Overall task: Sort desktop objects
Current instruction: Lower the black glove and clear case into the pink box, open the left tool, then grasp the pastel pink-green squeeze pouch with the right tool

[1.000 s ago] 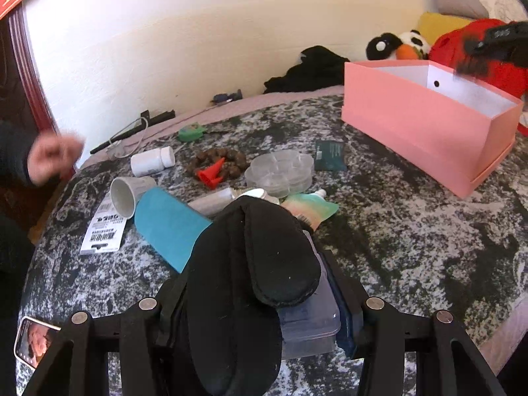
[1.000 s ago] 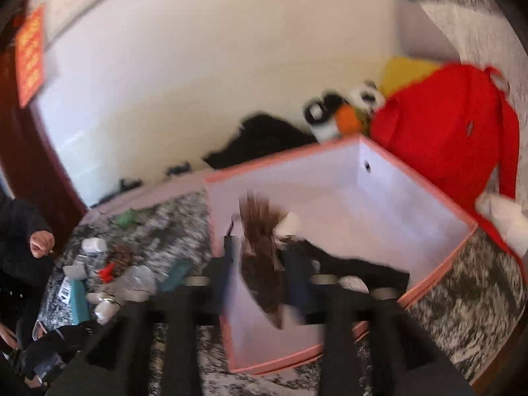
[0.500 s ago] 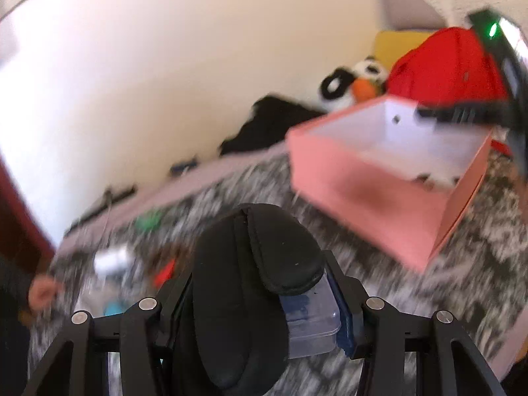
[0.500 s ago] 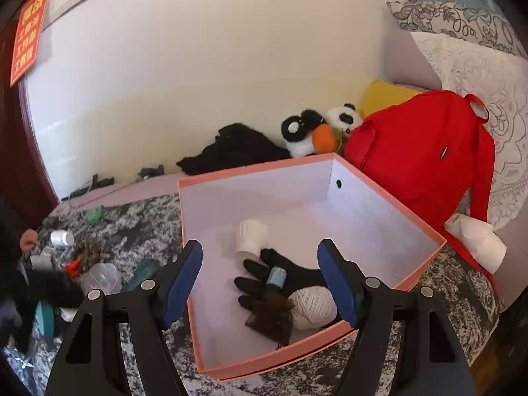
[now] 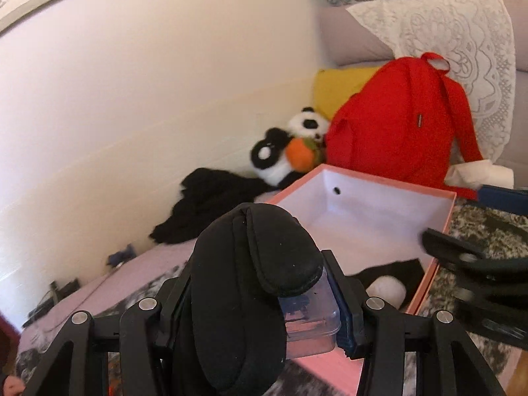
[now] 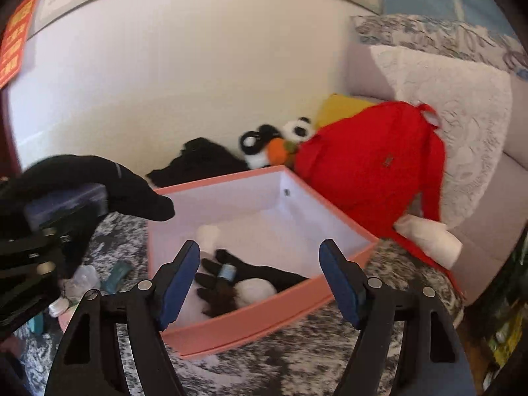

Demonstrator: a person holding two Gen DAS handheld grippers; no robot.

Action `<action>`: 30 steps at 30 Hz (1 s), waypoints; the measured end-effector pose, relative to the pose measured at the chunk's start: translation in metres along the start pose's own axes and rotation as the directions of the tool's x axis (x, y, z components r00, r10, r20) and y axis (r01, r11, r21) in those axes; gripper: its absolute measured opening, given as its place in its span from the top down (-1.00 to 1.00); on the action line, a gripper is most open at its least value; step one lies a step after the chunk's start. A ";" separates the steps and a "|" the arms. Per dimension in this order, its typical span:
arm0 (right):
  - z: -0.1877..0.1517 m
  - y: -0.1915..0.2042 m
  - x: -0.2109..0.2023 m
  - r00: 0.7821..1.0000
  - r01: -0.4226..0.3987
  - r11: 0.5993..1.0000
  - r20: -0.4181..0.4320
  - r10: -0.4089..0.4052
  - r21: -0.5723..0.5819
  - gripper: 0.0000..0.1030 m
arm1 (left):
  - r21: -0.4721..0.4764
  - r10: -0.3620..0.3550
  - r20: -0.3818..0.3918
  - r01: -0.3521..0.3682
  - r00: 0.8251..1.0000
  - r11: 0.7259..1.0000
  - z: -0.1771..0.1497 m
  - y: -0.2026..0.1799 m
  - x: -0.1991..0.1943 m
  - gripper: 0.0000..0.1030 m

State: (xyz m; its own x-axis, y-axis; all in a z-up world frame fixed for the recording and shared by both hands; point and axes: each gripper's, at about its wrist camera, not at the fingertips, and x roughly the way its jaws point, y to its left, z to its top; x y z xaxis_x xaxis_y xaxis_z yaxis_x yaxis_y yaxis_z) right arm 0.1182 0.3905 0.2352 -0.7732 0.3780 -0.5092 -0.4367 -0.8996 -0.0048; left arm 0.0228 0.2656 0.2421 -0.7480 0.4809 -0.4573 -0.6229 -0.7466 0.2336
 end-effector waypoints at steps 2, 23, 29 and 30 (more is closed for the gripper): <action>0.001 -0.015 -0.002 1.000 0.016 0.999 -0.004 -0.016 0.039 -0.51 | 0.001 -0.013 -0.010 0.013 1.000 1.000 0.006 -0.015 0.020 -0.12; 0.018 -0.036 -0.013 0.999 -0.025 0.989 0.042 0.019 0.145 -0.63 | 0.003 0.112 0.066 -0.112 0.992 0.994 -0.004 -0.056 0.016 -1.00; 0.019 -0.001 -0.024 0.993 -0.106 0.987 0.063 0.099 0.120 -0.63 | -0.073 0.178 0.007 -0.177 0.984 0.981 -0.065 -0.003 -0.041 -1.00; 0.018 0.007 -0.025 0.991 -0.120 0.987 0.064 0.114 0.109 -0.63 | -0.083 0.190 -0.006 -0.190 0.982 0.978 -0.078 0.006 -0.051 -1.00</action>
State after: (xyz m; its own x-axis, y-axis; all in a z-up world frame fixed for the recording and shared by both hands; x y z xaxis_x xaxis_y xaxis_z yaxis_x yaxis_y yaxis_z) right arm 0.1260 0.3786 0.2639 -0.8456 0.2863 -0.4504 -0.3878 -0.9095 0.1499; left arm 0.0746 0.2009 0.2002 -0.8517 0.3273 -0.4093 -0.4480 -0.8600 0.2443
